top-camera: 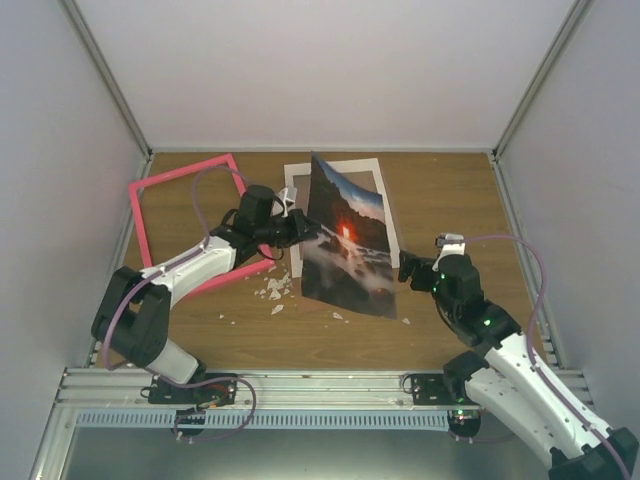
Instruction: Take the photo out of the frame
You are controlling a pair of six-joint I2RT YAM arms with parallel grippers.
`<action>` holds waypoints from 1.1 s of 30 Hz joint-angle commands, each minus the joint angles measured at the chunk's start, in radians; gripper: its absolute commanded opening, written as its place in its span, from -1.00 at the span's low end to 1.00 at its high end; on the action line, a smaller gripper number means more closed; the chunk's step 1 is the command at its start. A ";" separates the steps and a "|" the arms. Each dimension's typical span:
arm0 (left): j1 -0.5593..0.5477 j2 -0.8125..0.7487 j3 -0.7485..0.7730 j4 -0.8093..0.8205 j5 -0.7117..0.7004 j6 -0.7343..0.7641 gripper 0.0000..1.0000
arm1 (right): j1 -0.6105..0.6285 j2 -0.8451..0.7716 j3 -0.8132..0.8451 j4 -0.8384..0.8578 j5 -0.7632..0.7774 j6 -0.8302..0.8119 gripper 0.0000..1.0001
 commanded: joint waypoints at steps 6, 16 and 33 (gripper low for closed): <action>-0.010 0.091 -0.162 0.263 -0.063 -0.065 -1.00 | 0.008 0.010 -0.017 0.006 0.021 0.010 0.99; -0.006 0.132 -0.191 0.218 -0.136 -0.005 -1.00 | 0.008 0.014 -0.015 0.012 0.003 0.002 0.99; 0.027 -0.048 -0.199 -0.032 -0.288 0.108 0.17 | 0.009 -0.016 0.053 -0.067 0.014 0.012 0.99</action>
